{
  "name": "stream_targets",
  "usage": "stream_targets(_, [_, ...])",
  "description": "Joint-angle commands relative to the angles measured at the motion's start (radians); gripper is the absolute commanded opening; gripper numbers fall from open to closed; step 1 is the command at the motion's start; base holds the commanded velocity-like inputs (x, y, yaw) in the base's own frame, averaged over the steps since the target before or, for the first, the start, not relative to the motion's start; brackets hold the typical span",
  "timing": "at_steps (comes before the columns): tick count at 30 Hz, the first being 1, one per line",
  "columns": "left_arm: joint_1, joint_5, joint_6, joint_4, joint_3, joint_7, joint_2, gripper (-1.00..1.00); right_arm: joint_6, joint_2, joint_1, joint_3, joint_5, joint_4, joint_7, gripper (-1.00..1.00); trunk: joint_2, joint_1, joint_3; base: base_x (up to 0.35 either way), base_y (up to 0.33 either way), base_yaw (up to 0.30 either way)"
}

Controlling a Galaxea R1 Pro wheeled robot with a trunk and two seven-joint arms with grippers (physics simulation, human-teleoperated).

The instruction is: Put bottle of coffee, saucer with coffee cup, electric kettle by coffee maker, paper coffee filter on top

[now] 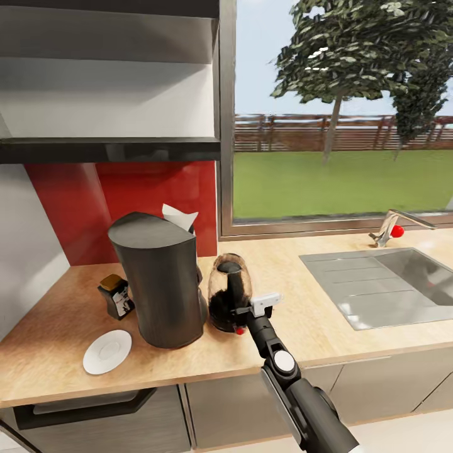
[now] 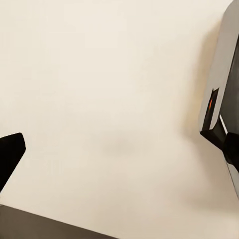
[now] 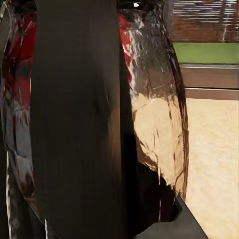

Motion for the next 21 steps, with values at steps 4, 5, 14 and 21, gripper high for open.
stream_targets(4, [0.000,-0.011,-0.003,0.001,0.005,0.005,0.000,1.00,-0.003,0.000,-0.001,0.003,-0.003,0.000,-0.006,-1.00,-0.002,0.001,-0.002,0.000,0.057,0.000])
stream_targets(5, [0.000,-0.011,-0.003,0.001,0.005,0.005,0.000,1.00,-0.003,0.000,-0.001,0.003,-0.003,0.000,-0.006,-1.00,-0.002,0.001,-0.002,0.000,0.017,0.000])
stream_targets(14, [0.000,-0.011,-0.003,0.001,0.005,0.005,0.000,1.00,-0.003,0.000,-0.001,0.001,-0.003,-0.001,-0.007,-1.00,-0.002,0.001,-0.002,0.000,0.003,0.000])
stream_targets(21, [0.000,-0.011,-0.003,0.001,0.005,0.005,0.000,1.00,-0.003,0.000,-0.001,0.001,-0.003,-0.001,-0.007,-1.00,-0.002,0.001,-0.002,0.000,0.000,0.000])
